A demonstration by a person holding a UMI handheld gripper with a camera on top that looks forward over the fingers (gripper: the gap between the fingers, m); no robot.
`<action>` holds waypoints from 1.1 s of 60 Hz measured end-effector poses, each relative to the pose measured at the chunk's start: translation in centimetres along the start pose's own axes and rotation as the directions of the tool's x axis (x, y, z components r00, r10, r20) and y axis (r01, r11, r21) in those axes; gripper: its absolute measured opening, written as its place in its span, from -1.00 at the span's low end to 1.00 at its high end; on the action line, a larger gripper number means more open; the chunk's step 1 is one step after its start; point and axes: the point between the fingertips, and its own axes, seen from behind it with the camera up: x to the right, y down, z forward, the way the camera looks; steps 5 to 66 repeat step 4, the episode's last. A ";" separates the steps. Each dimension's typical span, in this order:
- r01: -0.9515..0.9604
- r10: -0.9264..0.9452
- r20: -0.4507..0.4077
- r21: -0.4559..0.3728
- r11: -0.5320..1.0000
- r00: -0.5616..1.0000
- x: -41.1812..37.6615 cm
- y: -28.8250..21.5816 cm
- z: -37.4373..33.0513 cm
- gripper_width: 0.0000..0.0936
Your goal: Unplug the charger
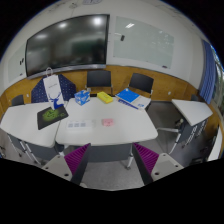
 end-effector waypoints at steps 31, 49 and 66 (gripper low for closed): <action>0.014 -0.014 -0.015 0.008 1.000 1.000 0.7 0.2 -0.2 0.83; 0.014 -0.014 -0.015 0.008 1.000 1.000 0.7 0.2 -0.2 0.83; 0.014 -0.014 -0.015 0.008 1.000 1.000 0.7 0.2 -0.2 0.83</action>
